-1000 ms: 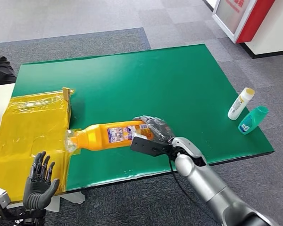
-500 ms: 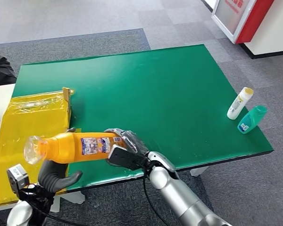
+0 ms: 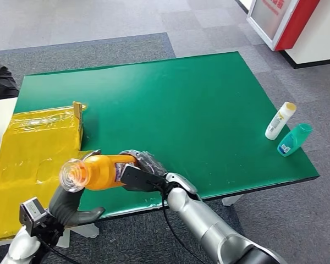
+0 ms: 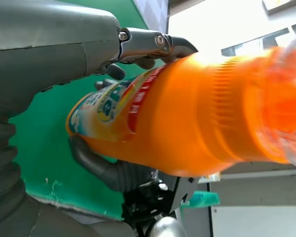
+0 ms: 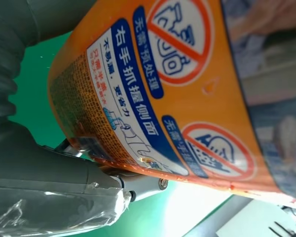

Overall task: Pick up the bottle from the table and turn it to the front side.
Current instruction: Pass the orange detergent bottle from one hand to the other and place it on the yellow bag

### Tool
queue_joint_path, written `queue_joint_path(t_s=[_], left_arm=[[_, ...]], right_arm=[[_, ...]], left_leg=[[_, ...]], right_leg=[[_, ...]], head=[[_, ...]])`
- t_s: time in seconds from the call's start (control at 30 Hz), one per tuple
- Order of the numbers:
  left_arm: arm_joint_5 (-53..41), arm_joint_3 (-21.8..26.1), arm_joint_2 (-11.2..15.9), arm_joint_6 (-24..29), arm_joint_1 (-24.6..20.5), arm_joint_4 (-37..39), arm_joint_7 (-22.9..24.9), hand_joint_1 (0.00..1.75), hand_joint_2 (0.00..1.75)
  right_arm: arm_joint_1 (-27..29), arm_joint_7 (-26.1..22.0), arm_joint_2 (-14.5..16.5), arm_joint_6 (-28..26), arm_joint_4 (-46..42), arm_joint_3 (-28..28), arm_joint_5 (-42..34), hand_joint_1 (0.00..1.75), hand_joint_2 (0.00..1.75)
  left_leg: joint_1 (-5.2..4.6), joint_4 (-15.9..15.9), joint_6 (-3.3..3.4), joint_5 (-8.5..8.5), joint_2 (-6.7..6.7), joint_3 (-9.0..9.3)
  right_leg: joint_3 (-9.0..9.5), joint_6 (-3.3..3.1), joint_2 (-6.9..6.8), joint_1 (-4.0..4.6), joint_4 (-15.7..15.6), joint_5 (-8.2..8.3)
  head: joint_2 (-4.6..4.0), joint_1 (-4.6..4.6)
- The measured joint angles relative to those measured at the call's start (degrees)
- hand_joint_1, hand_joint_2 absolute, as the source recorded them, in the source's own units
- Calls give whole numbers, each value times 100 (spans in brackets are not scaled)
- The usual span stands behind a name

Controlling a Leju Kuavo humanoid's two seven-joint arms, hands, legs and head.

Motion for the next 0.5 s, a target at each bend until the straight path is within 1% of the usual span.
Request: queue_joint_path(t_s=[0.1,0.23,0.4,0.5], left_arm=[[-148,18,-49,213,42,-203,44,0,175],[-308,32,-99,364,72,-371,107,0,175],[-870,124,-203,790,93,-538,347,0,175],[-803,191,-203,673,89,-553,340,0,175]], right_arm=[[19,40,10,1,103,-17,44,175,175],[54,81,13,1,186,-33,84,175,175],[184,121,28,22,211,-35,244,175,175],[261,75,60,99,210,28,298,175,175]], left_leg=[[0,0,0,-1,0,-1],[0,0,0,-1,0,-1],[0,0,0,-1,0,-1],[0,0,-1,-1,0,-1]], right_leg=[[0,0,0,0,0,0],[0,0,0,0,0,0],[0,-1,0,0,0,0],[0,-1,0,0,0,-1]], head=[[0,1],[0,0],[0,-1],[0,0]])
